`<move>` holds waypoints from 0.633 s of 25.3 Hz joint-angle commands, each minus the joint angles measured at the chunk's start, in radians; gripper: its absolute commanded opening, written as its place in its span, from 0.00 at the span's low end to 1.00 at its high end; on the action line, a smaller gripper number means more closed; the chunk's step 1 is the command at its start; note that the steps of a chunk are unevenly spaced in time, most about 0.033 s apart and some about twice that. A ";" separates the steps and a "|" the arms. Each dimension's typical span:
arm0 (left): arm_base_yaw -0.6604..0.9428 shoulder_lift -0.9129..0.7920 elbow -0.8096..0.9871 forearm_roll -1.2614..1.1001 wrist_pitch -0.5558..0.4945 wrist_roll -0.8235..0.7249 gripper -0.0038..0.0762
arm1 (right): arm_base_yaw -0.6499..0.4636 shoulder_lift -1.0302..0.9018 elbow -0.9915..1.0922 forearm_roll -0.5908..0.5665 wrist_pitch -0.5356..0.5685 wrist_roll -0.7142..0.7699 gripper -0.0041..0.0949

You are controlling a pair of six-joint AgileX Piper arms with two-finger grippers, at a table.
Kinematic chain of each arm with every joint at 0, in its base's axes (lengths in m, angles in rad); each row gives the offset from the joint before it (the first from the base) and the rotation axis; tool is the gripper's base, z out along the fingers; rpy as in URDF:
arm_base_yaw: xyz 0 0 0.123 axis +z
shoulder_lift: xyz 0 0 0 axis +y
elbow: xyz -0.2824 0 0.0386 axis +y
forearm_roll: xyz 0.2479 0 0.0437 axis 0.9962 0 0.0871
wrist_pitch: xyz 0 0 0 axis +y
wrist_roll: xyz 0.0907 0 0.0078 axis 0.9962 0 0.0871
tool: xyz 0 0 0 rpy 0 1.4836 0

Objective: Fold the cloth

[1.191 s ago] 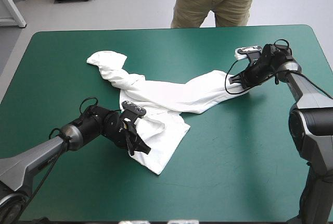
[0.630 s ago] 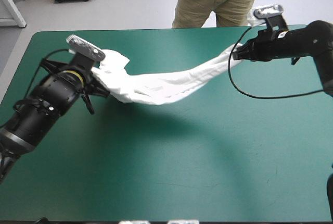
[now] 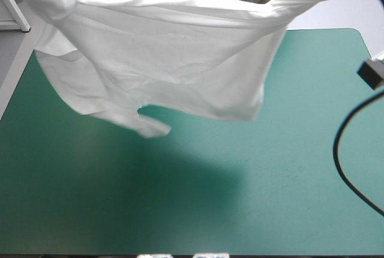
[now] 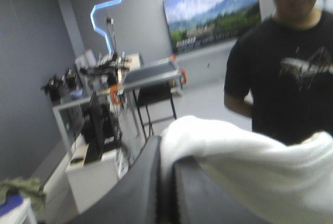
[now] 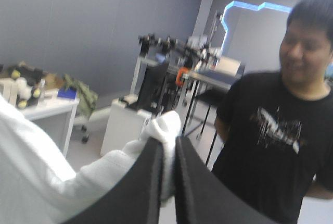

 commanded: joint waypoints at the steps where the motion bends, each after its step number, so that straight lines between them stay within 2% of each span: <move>1: 0.000 -0.058 -0.085 -0.096 -0.073 0.051 0.06 | -0.004 -0.011 -0.136 0.013 -0.093 -0.001 0.02; 6: 0.000 -0.140 -0.100 -0.184 -0.080 0.101 0.06 | -0.004 -0.011 -0.271 0.013 -0.068 -0.001 0.02; 10: 0.000 -0.190 -0.100 -0.209 -0.056 0.110 0.06 | -0.004 -0.011 -0.372 -0.043 -0.014 0.040 0.02; 13: 0.000 -0.186 -0.088 -0.211 -0.003 0.110 0.06 | -0.004 -0.011 -0.366 -0.090 0.030 0.067 0.02; 16: 0.000 -0.156 0.022 -0.199 0.006 0.090 0.06 | -0.004 -0.011 -0.271 -0.130 0.077 0.083 0.02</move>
